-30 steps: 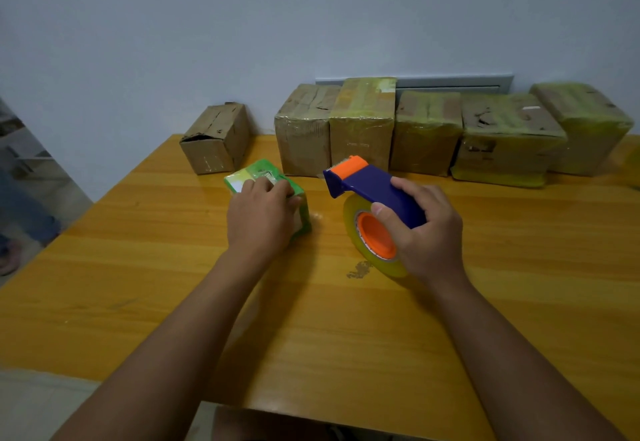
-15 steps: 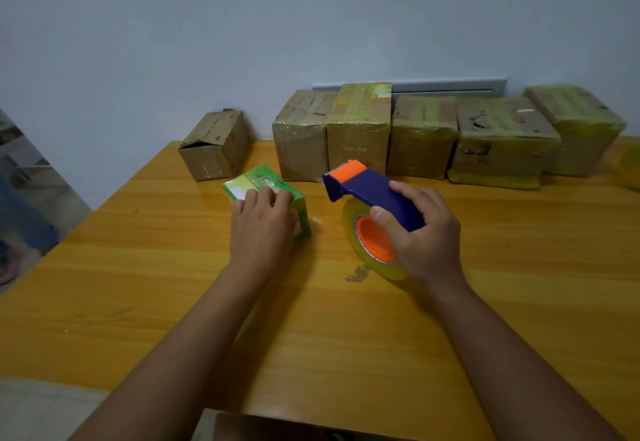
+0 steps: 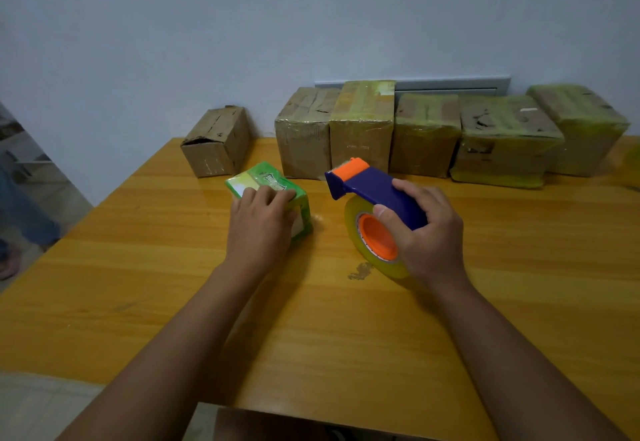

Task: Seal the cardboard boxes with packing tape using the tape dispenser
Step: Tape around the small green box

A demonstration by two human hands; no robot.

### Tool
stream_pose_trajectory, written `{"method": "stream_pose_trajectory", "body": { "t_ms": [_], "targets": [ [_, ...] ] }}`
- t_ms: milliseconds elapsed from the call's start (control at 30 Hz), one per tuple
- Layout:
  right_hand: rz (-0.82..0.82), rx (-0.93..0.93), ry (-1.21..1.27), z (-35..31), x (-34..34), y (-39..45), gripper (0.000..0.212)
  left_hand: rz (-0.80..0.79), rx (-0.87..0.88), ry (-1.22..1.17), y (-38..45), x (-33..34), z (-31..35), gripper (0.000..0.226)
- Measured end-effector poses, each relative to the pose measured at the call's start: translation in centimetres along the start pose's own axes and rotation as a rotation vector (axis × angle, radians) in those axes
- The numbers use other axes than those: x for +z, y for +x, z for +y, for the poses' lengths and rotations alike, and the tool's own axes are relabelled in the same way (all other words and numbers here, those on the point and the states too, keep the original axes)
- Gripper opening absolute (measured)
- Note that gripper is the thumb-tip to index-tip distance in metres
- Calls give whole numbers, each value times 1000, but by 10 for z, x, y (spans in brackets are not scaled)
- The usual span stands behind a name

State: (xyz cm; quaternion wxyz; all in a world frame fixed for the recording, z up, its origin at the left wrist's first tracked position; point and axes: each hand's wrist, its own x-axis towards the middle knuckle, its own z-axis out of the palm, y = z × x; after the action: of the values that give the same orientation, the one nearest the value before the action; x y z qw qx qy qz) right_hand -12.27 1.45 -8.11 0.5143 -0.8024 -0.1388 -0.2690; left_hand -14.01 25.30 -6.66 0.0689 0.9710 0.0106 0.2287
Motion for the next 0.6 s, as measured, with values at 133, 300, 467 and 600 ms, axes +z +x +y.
{"method": "stream_pose_trajectory", "body": {
  "t_ms": [133, 300, 467, 600],
  "targets": [
    [1, 9, -4, 1, -1, 0, 57, -33, -5, -72, 2, -3, -1, 45],
    [1, 7, 4, 1, -1, -1, 59, -58, -92, -391, 6, -14, -20, 48],
    [-1, 6, -2, 0, 0, -1, 57, -2, 26, -286, 4, -10, -26, 27],
    [6, 11, 5, 1, 0, -1, 57, -2, 80, -213, 4, -9, -28, 31]
  ]
}}
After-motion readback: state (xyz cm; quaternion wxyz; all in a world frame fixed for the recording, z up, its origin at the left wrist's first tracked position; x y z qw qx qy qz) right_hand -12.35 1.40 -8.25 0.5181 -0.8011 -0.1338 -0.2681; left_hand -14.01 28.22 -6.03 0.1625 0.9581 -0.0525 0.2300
